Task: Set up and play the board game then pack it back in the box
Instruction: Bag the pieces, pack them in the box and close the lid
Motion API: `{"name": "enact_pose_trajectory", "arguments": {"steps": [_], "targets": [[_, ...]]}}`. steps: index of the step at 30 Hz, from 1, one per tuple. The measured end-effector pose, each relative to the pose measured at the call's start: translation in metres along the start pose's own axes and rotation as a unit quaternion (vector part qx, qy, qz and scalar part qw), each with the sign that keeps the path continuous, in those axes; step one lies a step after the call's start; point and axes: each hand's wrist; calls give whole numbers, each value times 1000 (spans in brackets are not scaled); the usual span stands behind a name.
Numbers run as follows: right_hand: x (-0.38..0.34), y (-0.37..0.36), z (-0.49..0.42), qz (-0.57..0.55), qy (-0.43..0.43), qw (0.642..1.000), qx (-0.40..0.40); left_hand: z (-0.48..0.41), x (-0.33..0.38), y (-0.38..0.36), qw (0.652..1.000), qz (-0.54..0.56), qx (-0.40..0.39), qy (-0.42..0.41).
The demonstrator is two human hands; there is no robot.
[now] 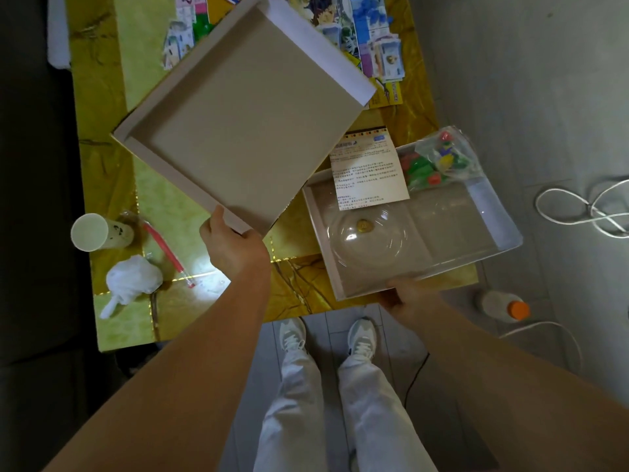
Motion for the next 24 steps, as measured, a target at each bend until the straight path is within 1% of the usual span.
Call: {"name": "enact_pose_trajectory", "arguments": {"steps": [2,5,9,11,14,16,18,20,24], "targets": [[0,0,1,29,9,999,-12,2,2,0,1000,2,-6,-9],[-2,4,11,14,13,1000,-16,5,1,1,1000,5,-14,-11],[2,11,14,25,57,997,49,11,-2,0,1000,13,-22,-14],[9,13,13,59,118,988,78,14,-5,-1,999,14,-27,-12],[15,16,11,101,204,964,137,18,-8,-3,999,20,-37,-11],[18,17,9,129,218,955,155,21,-9,-3,999,17,-42,-13],[21,18,-2,159,209,954,141,23,-9,-3,999,12,-47,-18],[20,18,0,115,191,967,122,25,-8,-3,998,12,-51,-22],[12,24,12,-44,121,988,86,30,-6,-4,998,22,-61,-27]]}}
Point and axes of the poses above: each hand's wrist, its own z-axis away from the middle knuckle, its own y-axis out of the back of the hand, x = y × z, and after that the axes turned 11 degrees about x, right-handed
